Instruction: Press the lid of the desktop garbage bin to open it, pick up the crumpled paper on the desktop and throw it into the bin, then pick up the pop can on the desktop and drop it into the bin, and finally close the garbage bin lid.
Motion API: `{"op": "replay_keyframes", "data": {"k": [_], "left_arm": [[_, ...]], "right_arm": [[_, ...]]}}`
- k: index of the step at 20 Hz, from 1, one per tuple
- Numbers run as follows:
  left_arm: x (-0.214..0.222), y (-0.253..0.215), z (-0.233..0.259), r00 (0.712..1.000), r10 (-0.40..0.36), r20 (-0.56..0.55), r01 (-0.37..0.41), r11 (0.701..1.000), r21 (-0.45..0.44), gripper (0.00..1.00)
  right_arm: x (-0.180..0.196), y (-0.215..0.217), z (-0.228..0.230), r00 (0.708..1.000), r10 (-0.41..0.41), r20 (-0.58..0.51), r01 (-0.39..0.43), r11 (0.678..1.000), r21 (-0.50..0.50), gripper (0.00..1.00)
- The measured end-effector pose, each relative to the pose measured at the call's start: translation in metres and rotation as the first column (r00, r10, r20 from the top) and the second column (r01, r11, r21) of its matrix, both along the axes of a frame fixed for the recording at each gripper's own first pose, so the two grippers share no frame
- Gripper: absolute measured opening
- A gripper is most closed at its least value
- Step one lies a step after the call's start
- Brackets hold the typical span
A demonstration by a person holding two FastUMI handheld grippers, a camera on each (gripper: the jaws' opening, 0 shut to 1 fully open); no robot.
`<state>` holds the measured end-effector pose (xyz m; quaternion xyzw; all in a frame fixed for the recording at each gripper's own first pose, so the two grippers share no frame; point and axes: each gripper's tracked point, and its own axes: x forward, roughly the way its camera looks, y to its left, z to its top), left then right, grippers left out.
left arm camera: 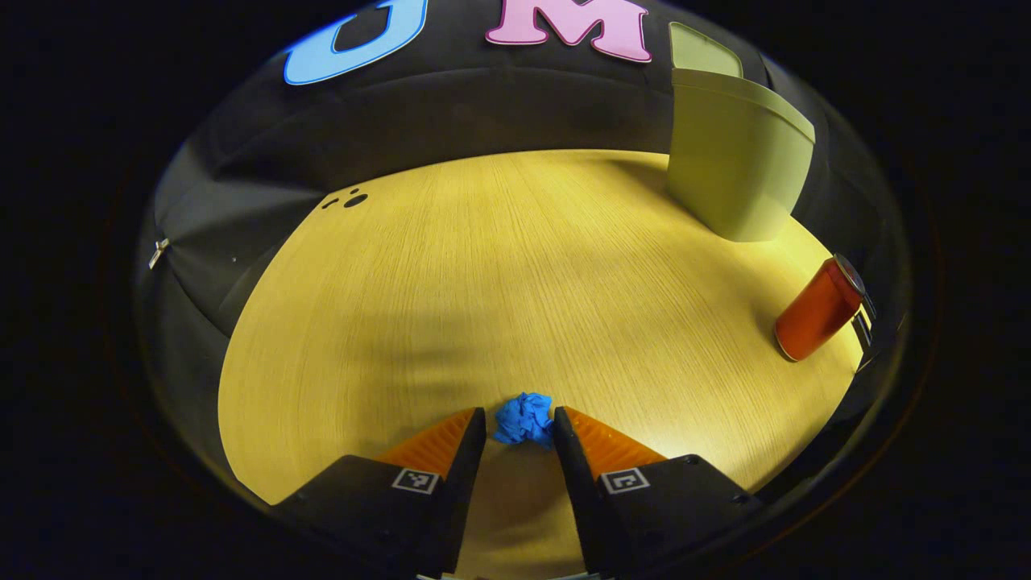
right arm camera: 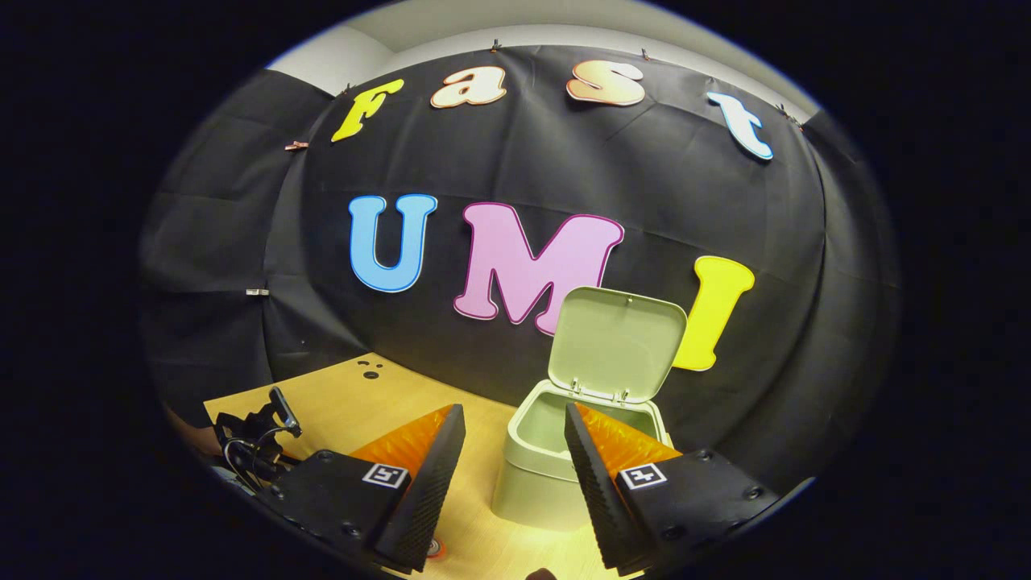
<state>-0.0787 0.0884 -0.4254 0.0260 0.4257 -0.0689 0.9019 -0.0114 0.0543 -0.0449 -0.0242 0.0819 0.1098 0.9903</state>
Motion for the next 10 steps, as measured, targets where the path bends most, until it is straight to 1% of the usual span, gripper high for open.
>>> {"op": "replay_keyframes", "data": {"k": [2, 3, 4, 5, 9, 10], "left_arm": [[-0.001, -0.001, 0.001, 1.000, 0.004, -0.008, -0.004, 1.000, 0.000, 0.53], [0.001, -0.001, 0.003, 1.000, 0.008, -0.003, -0.008, 1.000, 0.002, 0.48], [0.002, 0.001, 0.003, 1.000, 0.015, 0.003, -0.015, 1.000, 0.004, 0.46], [0.005, 0.004, 0.001, 1.000, 0.024, 0.010, -0.024, 1.000, 0.001, 0.42], [0.017, 0.008, 0.027, 0.996, 0.054, 0.065, -0.052, 0.998, -0.031, 0.37], [0.023, 0.008, 0.036, 0.995, 0.059, 0.085, -0.056, 0.998, -0.038, 0.39]], "right_arm": [[-0.001, 0.000, -0.005, 1.000, -0.001, -0.017, 0.001, 1.000, 0.004, 0.80], [-0.001, 0.002, -0.008, 1.000, 0.000, -0.026, 0.000, 1.000, 0.010, 0.80], [-0.002, 0.003, -0.011, 0.999, 0.003, -0.034, -0.002, 1.000, 0.017, 0.80], [-0.002, 0.005, -0.012, 0.999, 0.006, -0.038, -0.005, 1.000, 0.023, 0.80], [-0.004, 0.011, -0.022, 0.998, 0.029, -0.058, -0.028, 0.999, 0.030, 0.80], [-0.005, 0.013, -0.024, 0.997, 0.036, -0.066, -0.034, 0.999, 0.035, 0.80]]}}
